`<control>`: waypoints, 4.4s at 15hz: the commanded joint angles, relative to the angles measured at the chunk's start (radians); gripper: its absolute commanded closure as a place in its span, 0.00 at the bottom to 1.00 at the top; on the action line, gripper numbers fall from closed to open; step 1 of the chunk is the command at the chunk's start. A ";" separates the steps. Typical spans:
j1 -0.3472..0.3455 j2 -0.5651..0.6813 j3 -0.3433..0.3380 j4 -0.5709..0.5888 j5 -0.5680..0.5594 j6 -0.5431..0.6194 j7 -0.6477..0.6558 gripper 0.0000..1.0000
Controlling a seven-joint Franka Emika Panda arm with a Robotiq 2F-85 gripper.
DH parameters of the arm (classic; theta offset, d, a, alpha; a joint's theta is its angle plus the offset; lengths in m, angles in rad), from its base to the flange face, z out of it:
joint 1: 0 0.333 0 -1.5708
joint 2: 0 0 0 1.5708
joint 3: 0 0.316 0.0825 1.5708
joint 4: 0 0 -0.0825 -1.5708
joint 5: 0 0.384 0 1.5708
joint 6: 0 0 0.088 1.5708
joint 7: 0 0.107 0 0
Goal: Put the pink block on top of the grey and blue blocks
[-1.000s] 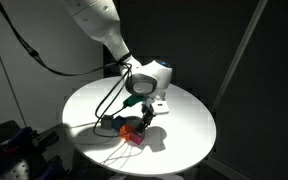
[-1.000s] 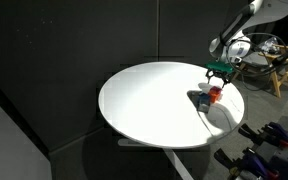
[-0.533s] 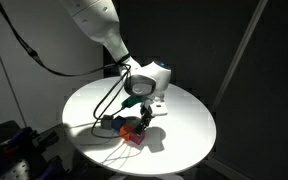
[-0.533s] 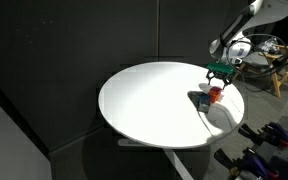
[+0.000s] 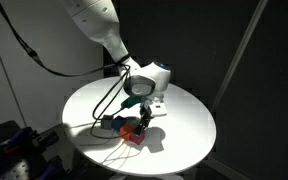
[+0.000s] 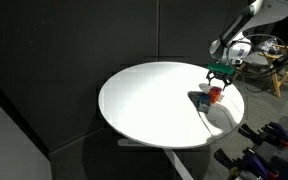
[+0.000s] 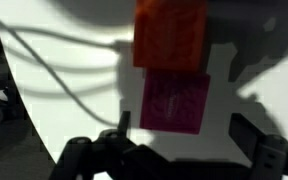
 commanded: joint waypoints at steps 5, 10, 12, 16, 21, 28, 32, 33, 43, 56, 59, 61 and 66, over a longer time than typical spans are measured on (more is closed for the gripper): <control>0.001 -0.034 0.000 -0.015 -0.007 -0.009 -0.007 0.00; 0.002 -0.075 -0.003 -0.025 -0.013 -0.027 -0.009 0.00; 0.003 -0.083 -0.007 -0.028 -0.021 -0.038 -0.008 0.00; 0.002 -0.092 -0.011 -0.035 -0.030 -0.066 -0.007 0.00; 0.001 -0.088 -0.014 -0.042 -0.037 -0.066 -0.011 0.00; -0.003 -0.071 -0.006 -0.029 -0.032 -0.056 -0.032 0.00; -0.003 -0.058 -0.006 -0.023 -0.032 -0.056 -0.038 0.00; -0.003 -0.054 -0.006 -0.022 -0.032 -0.056 -0.038 0.00; -0.001 -0.034 -0.005 -0.016 -0.027 -0.045 -0.033 0.00; -0.002 -0.013 -0.006 -0.003 -0.029 -0.048 -0.033 0.00; -0.002 -0.009 -0.007 -0.001 -0.029 -0.048 -0.033 0.00; -0.002 -0.005 -0.007 0.001 -0.029 -0.049 -0.032 0.00; -0.002 0.004 -0.008 0.006 -0.031 -0.050 -0.031 0.00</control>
